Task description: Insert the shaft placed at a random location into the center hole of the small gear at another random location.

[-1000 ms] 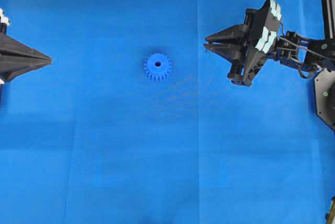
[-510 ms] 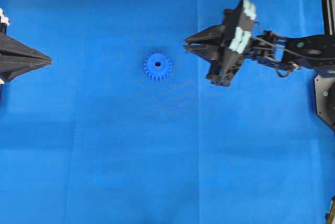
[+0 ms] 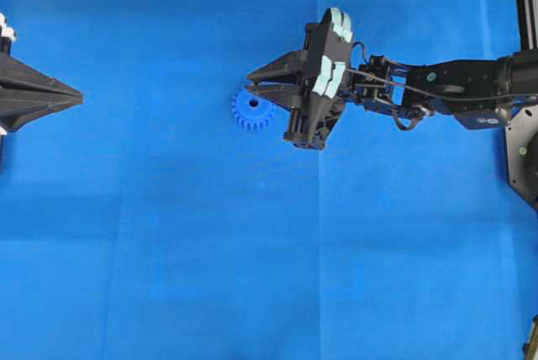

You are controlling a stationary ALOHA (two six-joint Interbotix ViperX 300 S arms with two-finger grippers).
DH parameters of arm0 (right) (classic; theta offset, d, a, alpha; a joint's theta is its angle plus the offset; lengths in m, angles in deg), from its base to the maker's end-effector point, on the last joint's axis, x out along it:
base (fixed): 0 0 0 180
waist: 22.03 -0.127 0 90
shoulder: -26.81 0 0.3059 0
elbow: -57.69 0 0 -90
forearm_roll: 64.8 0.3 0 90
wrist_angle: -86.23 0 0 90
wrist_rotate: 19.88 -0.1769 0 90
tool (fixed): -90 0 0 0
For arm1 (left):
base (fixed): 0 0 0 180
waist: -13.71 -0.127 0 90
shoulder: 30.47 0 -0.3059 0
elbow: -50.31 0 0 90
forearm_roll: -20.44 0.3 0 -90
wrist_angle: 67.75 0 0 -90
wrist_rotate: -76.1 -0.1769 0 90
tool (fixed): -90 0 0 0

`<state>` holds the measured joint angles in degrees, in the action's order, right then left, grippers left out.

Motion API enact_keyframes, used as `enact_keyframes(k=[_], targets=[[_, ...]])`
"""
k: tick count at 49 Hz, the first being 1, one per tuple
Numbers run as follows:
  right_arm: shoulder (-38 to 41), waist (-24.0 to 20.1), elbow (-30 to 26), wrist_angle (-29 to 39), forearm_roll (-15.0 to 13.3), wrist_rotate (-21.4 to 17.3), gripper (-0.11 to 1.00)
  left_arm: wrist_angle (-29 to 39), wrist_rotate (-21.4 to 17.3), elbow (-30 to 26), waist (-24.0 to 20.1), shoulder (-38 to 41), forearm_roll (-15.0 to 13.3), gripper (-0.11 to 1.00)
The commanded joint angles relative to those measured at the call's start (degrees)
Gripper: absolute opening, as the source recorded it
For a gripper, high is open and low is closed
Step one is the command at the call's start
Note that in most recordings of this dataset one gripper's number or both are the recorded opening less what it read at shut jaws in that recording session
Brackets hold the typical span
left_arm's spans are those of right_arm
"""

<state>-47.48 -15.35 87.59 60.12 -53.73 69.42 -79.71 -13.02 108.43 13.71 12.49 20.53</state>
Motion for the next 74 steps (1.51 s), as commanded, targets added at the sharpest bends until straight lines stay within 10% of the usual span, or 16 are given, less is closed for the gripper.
enact_keyframes(k=[1,74], targets=[[-0.8,0.1,-1.1,-0.2,-0.1,0.1,0.03,-0.3,0.1,-0.6,0.0,0.3,0.1,0.0],[-1.9,-0.4,-1.1,-2.9,-0.1,0.1,0.03,0.1,0.1,-0.6,0.0,0.1,0.1,0.0]])
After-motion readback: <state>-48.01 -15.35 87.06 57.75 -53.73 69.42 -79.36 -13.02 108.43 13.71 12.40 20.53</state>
